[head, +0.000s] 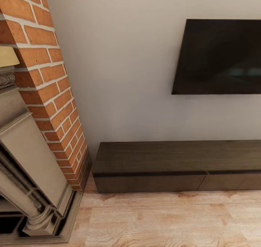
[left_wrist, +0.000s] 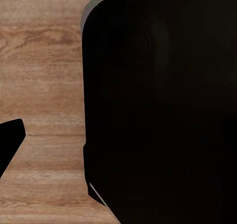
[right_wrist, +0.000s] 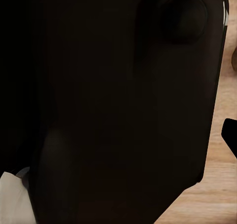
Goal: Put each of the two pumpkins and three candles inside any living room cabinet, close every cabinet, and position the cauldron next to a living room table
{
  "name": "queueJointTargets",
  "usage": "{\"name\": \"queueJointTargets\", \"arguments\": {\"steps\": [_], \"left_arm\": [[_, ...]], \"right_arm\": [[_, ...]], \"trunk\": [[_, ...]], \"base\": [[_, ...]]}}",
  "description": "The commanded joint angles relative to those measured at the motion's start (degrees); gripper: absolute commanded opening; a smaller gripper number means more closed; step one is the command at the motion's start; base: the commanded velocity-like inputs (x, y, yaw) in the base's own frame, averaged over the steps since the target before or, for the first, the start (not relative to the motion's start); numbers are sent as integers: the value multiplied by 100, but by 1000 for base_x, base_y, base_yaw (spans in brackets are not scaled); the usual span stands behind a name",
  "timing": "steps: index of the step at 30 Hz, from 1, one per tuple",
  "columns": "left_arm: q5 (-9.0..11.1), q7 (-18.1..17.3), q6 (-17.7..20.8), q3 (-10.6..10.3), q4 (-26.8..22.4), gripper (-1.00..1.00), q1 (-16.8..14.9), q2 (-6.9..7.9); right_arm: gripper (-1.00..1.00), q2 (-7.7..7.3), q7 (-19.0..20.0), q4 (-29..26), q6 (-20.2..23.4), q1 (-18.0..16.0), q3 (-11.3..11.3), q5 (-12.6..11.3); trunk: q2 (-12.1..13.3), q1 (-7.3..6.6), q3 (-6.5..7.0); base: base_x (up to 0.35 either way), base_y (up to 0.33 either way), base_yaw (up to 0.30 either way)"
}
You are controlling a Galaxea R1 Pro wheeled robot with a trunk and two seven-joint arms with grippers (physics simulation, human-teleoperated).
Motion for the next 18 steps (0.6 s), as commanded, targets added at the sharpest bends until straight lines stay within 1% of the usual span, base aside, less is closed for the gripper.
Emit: {"name": "queueJointTargets", "arguments": {"steps": [1, 2, 16, 18], "left_arm": [[2, -2, -11, 4, -7, 100, 3, -1], [2, -7, -12, 5, -7, 100, 3, -2], [2, -12, -5, -2, -7, 100, 3, -8], [2, -11, -1, -2, -7, 100, 3, -8]], "right_arm": [[100, 1, -3, 12, -27, -5, 0, 5], [100, 1, -3, 12, -27, -5, 0, 5], [100, -7, -3, 12, -30, -5, 8, 20], [100, -8, -5, 12, -124, -5, 7, 17]], "trunk": [[-2, 0, -4], [-2, 0, -4], [559, -308, 248], [640, -352, 284]], "base": [[0, 0, 0], [0, 0, 0], [0, 0, 0], [0, 0, 0]]}}
